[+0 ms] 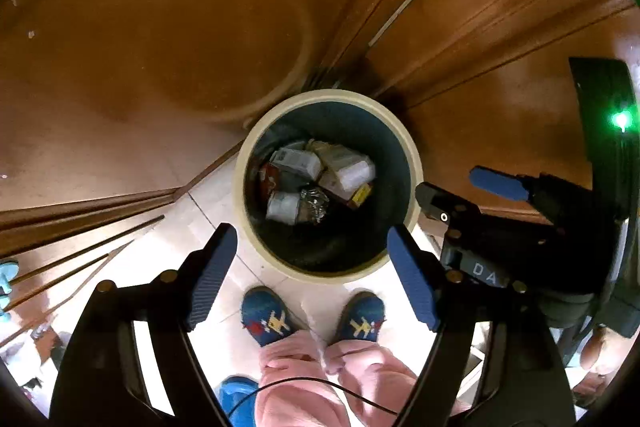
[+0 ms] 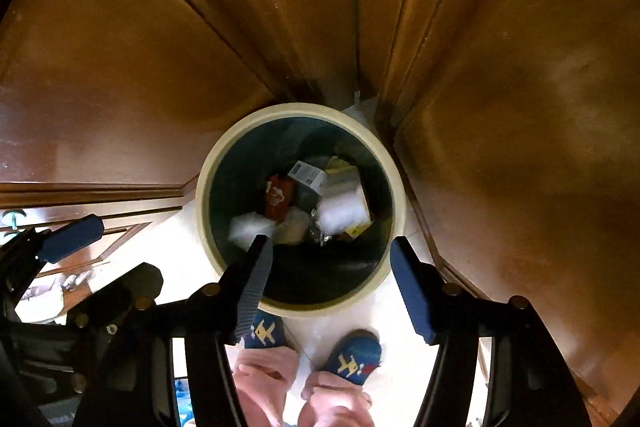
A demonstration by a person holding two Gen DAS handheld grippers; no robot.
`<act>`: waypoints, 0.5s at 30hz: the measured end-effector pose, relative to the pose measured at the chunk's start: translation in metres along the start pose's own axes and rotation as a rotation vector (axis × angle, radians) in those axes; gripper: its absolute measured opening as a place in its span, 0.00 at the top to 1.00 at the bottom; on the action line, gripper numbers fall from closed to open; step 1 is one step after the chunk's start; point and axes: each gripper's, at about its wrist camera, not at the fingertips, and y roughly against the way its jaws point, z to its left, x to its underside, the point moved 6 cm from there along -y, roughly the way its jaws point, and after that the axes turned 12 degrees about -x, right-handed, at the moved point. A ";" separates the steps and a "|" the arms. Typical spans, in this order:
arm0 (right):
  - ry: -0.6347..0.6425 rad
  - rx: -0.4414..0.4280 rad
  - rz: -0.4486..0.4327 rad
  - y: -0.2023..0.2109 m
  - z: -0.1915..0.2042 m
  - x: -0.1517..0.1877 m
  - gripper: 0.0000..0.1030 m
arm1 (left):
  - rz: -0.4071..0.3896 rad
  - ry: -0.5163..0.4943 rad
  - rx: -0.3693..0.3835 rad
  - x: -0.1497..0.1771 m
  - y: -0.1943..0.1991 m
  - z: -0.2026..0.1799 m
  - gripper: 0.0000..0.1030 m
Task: Collect trash
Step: 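Carry toothpaste box and pouch down over the bin and open both tools, then raise both open tools back to the remaining trash on the counter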
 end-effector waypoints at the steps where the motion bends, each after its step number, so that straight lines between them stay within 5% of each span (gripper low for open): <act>1: 0.001 0.002 0.004 0.000 0.002 -0.001 0.39 | -0.001 -0.006 -0.003 -0.002 0.001 -0.002 0.27; 15: -0.033 -0.005 -0.020 0.043 -0.009 0.032 0.39 | -0.082 0.006 -0.017 0.000 0.060 0.005 0.27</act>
